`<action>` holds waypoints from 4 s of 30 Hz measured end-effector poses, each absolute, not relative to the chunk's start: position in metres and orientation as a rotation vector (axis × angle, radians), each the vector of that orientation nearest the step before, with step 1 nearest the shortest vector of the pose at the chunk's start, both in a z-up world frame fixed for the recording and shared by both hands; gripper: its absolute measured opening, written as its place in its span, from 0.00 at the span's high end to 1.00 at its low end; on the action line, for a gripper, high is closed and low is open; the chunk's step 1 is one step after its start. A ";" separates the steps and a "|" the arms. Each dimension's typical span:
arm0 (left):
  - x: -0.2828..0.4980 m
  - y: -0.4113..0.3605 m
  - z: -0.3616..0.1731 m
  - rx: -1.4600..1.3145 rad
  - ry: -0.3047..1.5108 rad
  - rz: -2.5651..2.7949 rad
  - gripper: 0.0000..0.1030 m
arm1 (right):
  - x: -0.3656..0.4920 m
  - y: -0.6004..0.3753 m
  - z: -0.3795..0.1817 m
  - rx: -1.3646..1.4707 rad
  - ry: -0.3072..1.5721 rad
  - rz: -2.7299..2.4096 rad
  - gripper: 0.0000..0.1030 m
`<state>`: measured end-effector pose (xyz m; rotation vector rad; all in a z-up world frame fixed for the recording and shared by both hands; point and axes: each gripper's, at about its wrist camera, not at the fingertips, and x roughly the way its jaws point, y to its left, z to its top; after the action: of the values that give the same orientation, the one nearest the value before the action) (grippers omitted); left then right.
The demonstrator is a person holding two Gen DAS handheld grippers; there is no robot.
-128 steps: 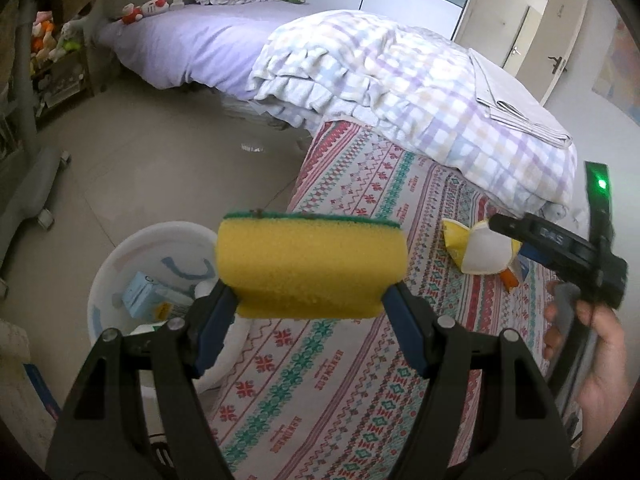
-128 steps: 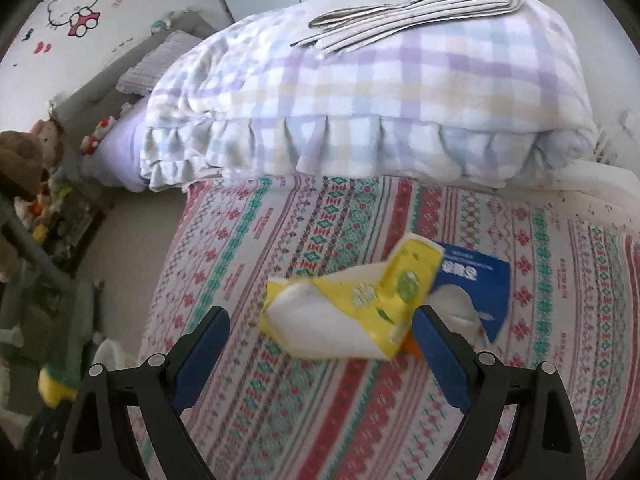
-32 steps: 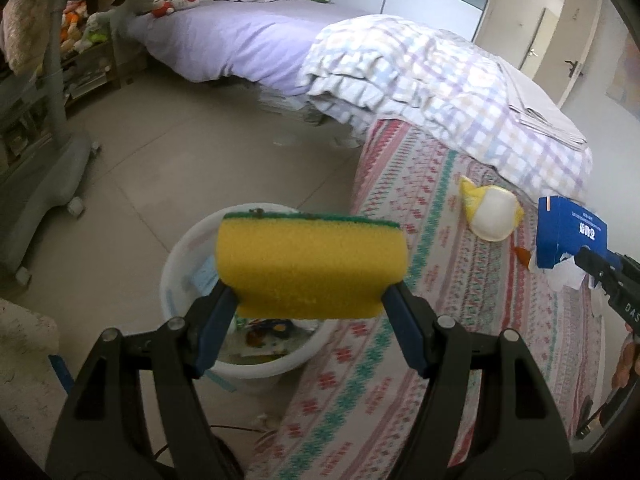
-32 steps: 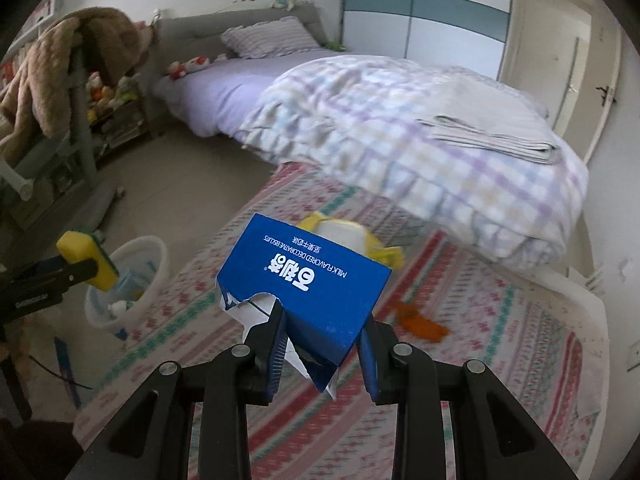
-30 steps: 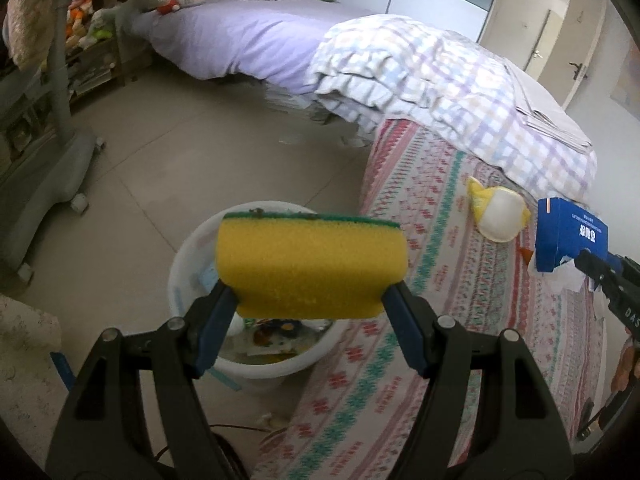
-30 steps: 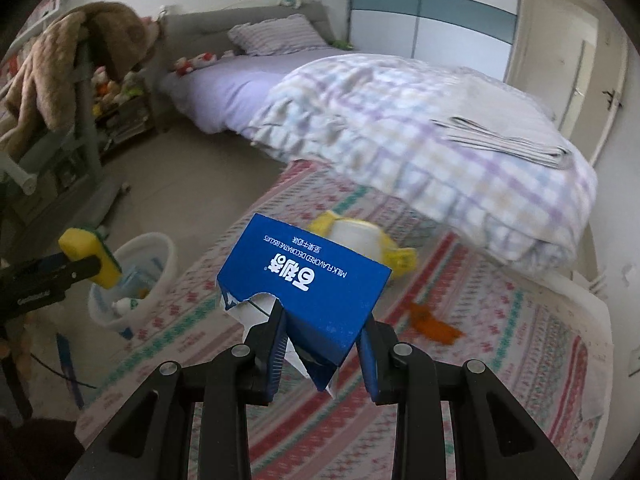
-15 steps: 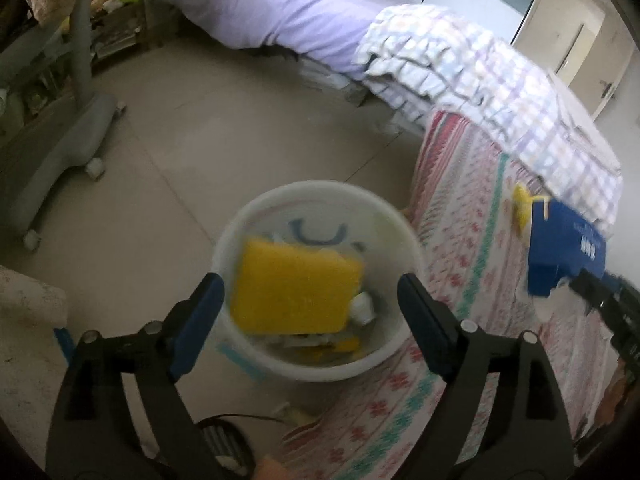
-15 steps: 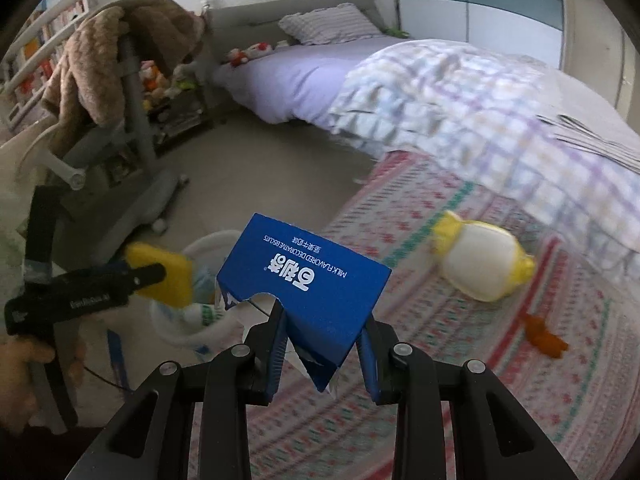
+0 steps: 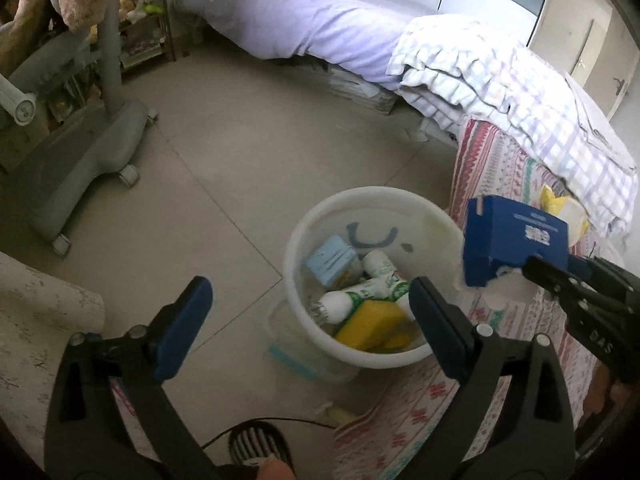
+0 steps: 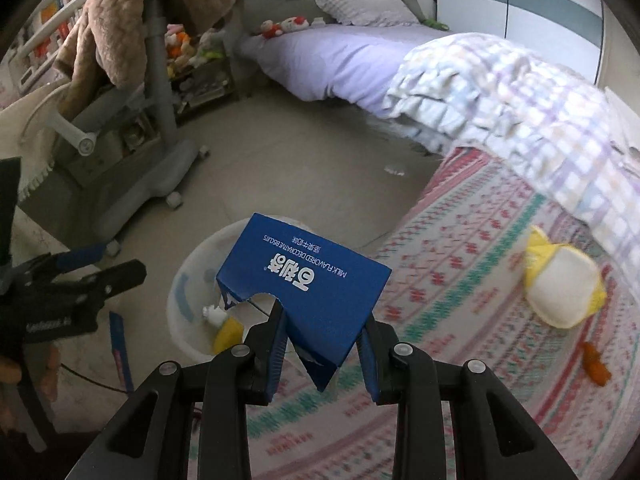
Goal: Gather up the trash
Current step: 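Drop the blue tissue box into the wastebasket with the right tool, then move both tools back over the bed toward the snack bag and orange peel, then grasp the orange peel with the right tool while the left tool grasps the yellow snack bag, then carry the snack bag with the left tool toward the wastebasket while the right tool holds the peel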
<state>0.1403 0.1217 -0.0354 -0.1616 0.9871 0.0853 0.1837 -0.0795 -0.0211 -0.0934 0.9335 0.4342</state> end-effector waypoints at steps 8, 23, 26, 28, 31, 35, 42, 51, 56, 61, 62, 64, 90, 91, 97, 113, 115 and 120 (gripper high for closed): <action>0.132 0.133 -0.036 -0.161 0.995 0.100 0.01 | 0.185 -0.070 -0.030 -0.015 0.953 0.466 0.25; 0.130 0.098 -0.031 -0.157 1.011 0.029 0.01 | 0.155 -0.155 0.002 -0.058 0.932 0.277 0.22; 0.131 0.084 -0.029 -0.146 1.012 0.004 0.01 | 0.149 -0.179 0.011 -0.023 0.928 0.247 0.22; 0.133 0.075 -0.027 -0.141 1.012 -0.010 0.01 | 0.147 -0.194 0.016 -0.001 0.923 0.230 0.21; 0.134 0.062 -0.026 -0.136 1.012 -0.025 0.01 | 0.145 -0.216 0.020 0.027 0.912 0.195 0.19; 0.139 0.043 -0.028 -0.119 1.021 -0.045 0.01 | 0.145 -0.247 0.016 0.083 0.912 0.159 0.19; 0.151 0.011 -0.033 -0.102 1.040 -0.065 0.01 | 0.152 -0.302 -0.005 0.192 0.961 0.095 0.19; 0.168 -0.034 -0.036 -0.070 1.043 -0.096 0.01 | 0.166 -0.403 -0.026 0.395 0.991 -0.086 0.19; 0.177 -0.055 -0.042 -0.034 1.049 -0.105 0.01 | 0.179 -0.425 -0.043 0.469 1.009 -0.102 0.19; 0.188 -0.070 -0.048 -0.045 1.058 -0.113 0.01 | 0.194 -0.411 -0.055 0.451 1.018 -0.055 0.19; 0.190 -0.073 -0.049 -0.051 1.061 -0.117 0.01 | 0.198 -0.406 -0.056 0.440 1.020 -0.039 0.19; 0.193 -0.078 -0.052 -0.063 1.067 -0.123 0.01 | 0.203 -0.394 -0.061 0.398 1.022 -0.017 0.21; 0.260 -0.222 -0.015 -0.116 1.055 -0.121 0.01 | 0.181 -0.430 -0.074 0.256 1.084 -0.090 0.78; 0.266 -0.227 -0.016 -0.137 1.059 -0.097 0.01 | 0.180 -0.432 -0.073 0.266 1.085 -0.091 0.78; 0.290 -0.249 -0.039 -0.173 1.091 0.000 0.01 | 0.176 -0.438 -0.070 0.284 1.082 -0.084 0.78; 0.250 -0.196 -0.072 -0.195 1.181 -0.062 0.86 | 0.137 -0.443 -0.048 0.297 1.089 -0.084 0.78; 0.241 -0.190 -0.070 -0.184 1.181 -0.092 0.86 | 0.134 -0.439 -0.045 0.291 1.095 -0.086 0.78; 0.216 -0.174 -0.053 -0.132 1.155 -0.155 0.86 | 0.124 -0.430 -0.037 0.285 1.098 -0.081 0.78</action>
<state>0.2159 -0.1744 -0.0535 -0.1321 1.1547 -0.1552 0.1241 -0.4296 -0.0368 0.2853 1.0978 -0.0808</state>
